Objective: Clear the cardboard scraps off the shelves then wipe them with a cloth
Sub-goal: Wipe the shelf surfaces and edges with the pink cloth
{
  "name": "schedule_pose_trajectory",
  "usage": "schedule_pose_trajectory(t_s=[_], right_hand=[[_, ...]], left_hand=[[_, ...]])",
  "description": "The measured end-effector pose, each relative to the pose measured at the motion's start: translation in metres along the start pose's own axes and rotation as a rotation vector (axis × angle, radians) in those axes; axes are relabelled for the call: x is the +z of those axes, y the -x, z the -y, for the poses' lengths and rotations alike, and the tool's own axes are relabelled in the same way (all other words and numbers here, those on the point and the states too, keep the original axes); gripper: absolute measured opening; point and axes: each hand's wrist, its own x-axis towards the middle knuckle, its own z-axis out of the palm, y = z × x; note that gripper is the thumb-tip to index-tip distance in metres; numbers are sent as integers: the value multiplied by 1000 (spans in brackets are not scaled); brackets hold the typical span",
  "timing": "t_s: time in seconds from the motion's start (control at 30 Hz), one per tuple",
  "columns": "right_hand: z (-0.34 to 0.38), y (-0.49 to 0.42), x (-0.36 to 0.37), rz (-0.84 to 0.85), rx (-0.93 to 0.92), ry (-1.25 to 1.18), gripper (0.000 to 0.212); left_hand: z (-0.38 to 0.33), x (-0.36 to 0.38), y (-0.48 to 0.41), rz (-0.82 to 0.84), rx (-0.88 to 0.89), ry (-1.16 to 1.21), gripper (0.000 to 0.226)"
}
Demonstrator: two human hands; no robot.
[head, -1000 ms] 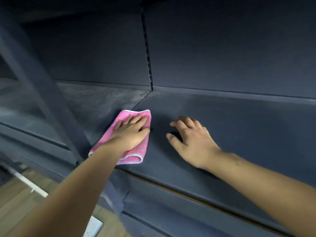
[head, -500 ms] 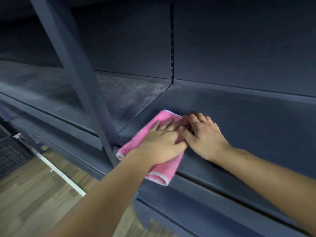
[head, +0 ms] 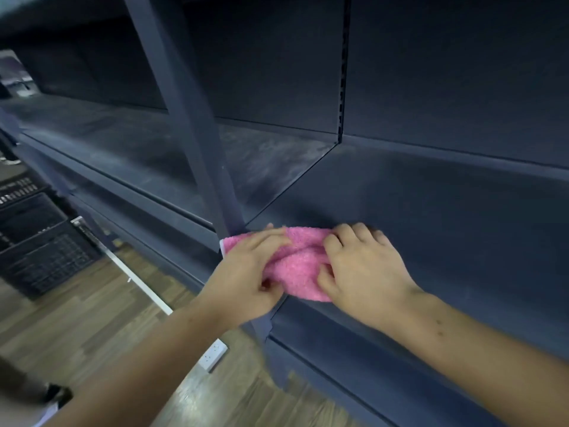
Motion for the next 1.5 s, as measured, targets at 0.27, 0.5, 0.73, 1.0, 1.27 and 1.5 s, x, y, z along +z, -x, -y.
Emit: schedule_pose_trajectory(t_s=[0.27, 0.5, 0.73, 1.0, 1.27, 1.5], right_hand=[[33, -7, 19, 68, -133, 21, 69], [34, 3, 30, 54, -114, 134, 72], [22, 30, 29, 7, -14, 248, 78], [0, 68, 28, -114, -2, 288, 72], [-30, 121, 19, -167, 31, 358, 67], [-57, 173, 6, -161, 47, 384, 66]], left_hand=[[30, 20, 2, 20, 51, -363, 78], [14, 31, -2, -128, 22, -430, 76], [-7, 39, 0, -165, 95, -489, 71], [-46, 56, 6, -164, 102, -470, 77], [-101, 78, 18, -190, 140, -468, 72], [-154, 93, 24, -141, 186, -480, 70]])
